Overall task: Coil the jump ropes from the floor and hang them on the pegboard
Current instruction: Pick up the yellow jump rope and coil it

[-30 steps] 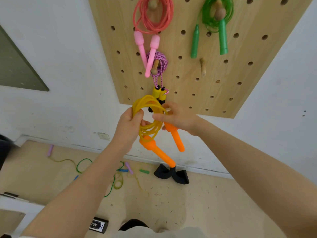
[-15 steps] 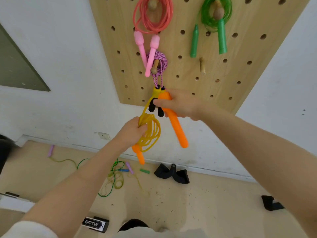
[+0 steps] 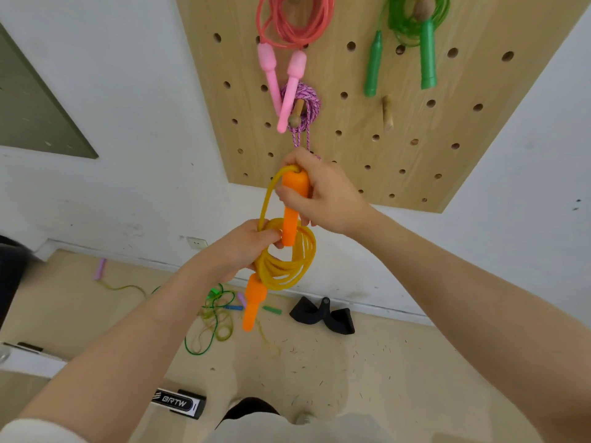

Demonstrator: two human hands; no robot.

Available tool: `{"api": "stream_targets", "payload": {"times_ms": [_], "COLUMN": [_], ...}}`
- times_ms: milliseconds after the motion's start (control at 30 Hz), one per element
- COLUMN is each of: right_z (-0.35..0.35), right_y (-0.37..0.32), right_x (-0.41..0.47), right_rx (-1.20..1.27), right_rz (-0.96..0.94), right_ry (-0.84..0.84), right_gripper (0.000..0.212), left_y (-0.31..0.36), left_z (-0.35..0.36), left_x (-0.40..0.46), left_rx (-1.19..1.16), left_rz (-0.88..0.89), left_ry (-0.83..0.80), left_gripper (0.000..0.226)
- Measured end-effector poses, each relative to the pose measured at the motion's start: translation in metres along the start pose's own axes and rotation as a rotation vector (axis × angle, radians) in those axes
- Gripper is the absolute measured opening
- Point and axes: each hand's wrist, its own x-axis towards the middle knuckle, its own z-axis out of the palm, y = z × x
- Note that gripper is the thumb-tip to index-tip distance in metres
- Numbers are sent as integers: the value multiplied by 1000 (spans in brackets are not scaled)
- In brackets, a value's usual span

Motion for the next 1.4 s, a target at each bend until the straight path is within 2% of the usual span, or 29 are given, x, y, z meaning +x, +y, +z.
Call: {"api": "stream_targets", "payload": {"times_ms": [67, 167, 200, 267, 333, 467, 533, 633, 733, 767, 800, 900, 967, 1033, 1100, 1167, 1233, 1267, 1300, 1333, 1400], "right_z": [-2, -2, 1, 9, 19, 22, 17, 14, 6, 3, 1, 2, 4, 6, 14, 31, 53, 64, 71, 75, 76], "right_y": [5, 18, 23, 30, 29, 21, 24, 27, 23, 24, 24, 26, 28, 31, 32, 31, 29, 30, 31, 31, 27], "right_x": [-4, -12, -13, -15, -17, -10, -1, 10, 24, 31, 36, 47, 55, 67, 82, 96, 106, 110, 116, 123, 141], "right_rx": [-11, 119, 75, -203, -362, -225, -287, -9, 501, 603, 674, 872, 931, 827, 437, -90, -524, -642, -644, -484, 193], "right_rz": [-87, -30, -27, -61, -65, 76, 134, 78, 278, 356, 413, 478, 496, 504, 507, 470, 392, 337, 302, 300, 346], "right_ry": [-27, -86, -96, -158, -208, 42, 44, -145, -211, -235, -306, -574, -694, -751, -664, -412, -137, -46, -19, -42, -248], "right_gripper": [15, 22, 31, 48, 55, 61, 61, 58, 82, 83, 77, 37, 35, 39, 34, 24, 31, 39, 47, 51, 46], "left_y": [0, 7, 11, 20, 27, 31, 30, 30, 33, 33, 33, 30, 27, 25, 28, 30, 29, 27, 25, 23, 19], "left_z": [-4, -9, -10, -12, -13, -17, -18, -20, -27, -30, -33, -48, -57, -64, -71, -82, -97, -104, -112, -121, -141], "left_x": [-5, -11, -11, -8, -7, -2, 0, 1, 2, 3, 4, 8, 12, 17, 22, 28, 34, 36, 37, 38, 39], "left_rx": [-81, -214, -234, -274, -294, -251, -227, -242, -287, -306, -321, -292, -247, -228, -189, -94, -73, -90, -110, -140, -227], "left_rz": [37, 128, 166, 233, 268, 269, 244, 279, 333, 355, 375, 385, 371, 353, 351, 361, 353, 346, 341, 335, 318], "left_ry": [50, 105, 125, 164, 182, 162, 149, 103, 64, 56, 43, -3, -49, -69, -46, -24, 0, 5, 10, 17, 50], "left_gripper": [23, 19, 20, 21, 21, 21, 23, 21, 20, 18, 16, 23, 23, 17, 19, 22, 23, 22, 21, 21, 20]}}
